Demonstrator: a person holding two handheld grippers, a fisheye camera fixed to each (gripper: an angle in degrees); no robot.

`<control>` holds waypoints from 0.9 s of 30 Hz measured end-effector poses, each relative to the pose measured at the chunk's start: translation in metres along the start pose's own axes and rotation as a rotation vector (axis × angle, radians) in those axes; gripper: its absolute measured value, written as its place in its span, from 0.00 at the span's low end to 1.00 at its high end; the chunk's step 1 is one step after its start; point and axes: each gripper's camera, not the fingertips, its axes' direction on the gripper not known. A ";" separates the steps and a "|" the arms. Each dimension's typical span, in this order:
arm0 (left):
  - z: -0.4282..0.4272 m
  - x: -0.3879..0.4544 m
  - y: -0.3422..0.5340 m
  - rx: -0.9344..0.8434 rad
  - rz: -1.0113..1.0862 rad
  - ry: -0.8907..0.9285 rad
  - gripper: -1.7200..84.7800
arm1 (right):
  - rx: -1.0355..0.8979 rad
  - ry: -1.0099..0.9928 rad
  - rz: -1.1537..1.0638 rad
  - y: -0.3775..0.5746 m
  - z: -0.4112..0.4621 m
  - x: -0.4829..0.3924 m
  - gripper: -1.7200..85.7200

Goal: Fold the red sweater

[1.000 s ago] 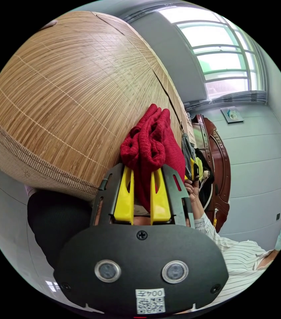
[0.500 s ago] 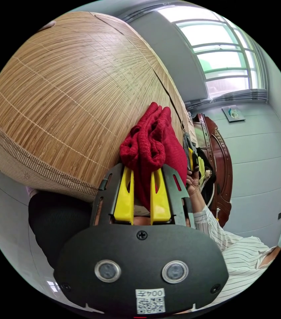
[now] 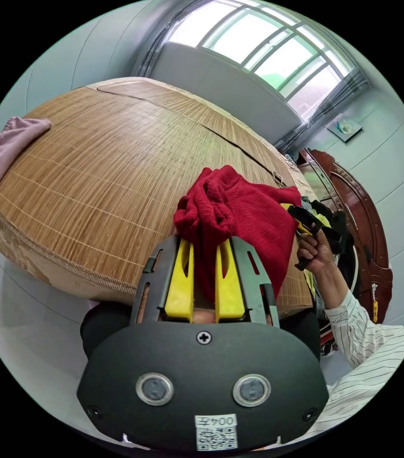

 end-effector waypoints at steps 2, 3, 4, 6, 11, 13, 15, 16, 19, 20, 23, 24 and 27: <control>-0.010 0.001 -0.020 0.037 -0.004 0.008 0.10 | 0.003 -0.020 -0.048 -0.028 0.011 -0.016 0.09; -0.015 0.001 -0.037 0.064 0.003 0.002 0.10 | 0.003 -0.039 -0.080 -0.051 0.020 -0.026 0.09; -0.018 0.000 -0.045 0.079 0.006 0.000 0.10 | 0.005 -0.050 -0.119 -0.076 0.031 -0.037 0.09; -0.024 -0.009 -0.080 0.141 -0.008 -0.018 0.10 | 0.019 -0.062 -0.177 -0.112 0.051 -0.055 0.09; -0.040 -0.054 -0.145 0.198 -0.131 -0.029 0.10 | 0.007 -0.088 -0.239 -0.200 0.128 -0.112 0.09; -0.053 -0.075 -0.172 0.198 -0.160 -0.051 0.10 | -0.027 -0.090 -0.254 -0.242 0.170 -0.150 0.09; -0.076 -0.107 -0.209 0.202 -0.195 -0.067 0.10 | -0.053 -0.091 -0.262 -0.273 0.202 -0.182 0.09; -0.082 -0.116 -0.219 0.201 -0.202 -0.072 0.10 | -0.065 -0.091 -0.275 -0.294 0.224 -0.206 0.09; -0.116 -0.165 -0.270 0.222 -0.226 -0.101 0.10 | -0.078 -0.107 -0.295 -0.345 0.279 -0.267 0.09; -0.131 -0.186 -0.291 0.237 -0.226 -0.119 0.10 | -0.078 -0.109 -0.302 -0.355 0.291 -0.280 0.09; -0.164 -0.241 -0.340 0.273 -0.222 -0.153 0.10 | -0.067 -0.131 -0.328 -0.404 0.354 -0.341 0.09; -0.176 -0.266 -0.359 0.288 -0.224 -0.154 0.10 | -0.063 -0.140 -0.338 -0.423 0.381 -0.364 0.09; -0.203 -0.327 -0.401 0.336 -0.230 -0.184 0.10 | -0.054 -0.169 -0.357 -0.466 0.452 -0.417 0.09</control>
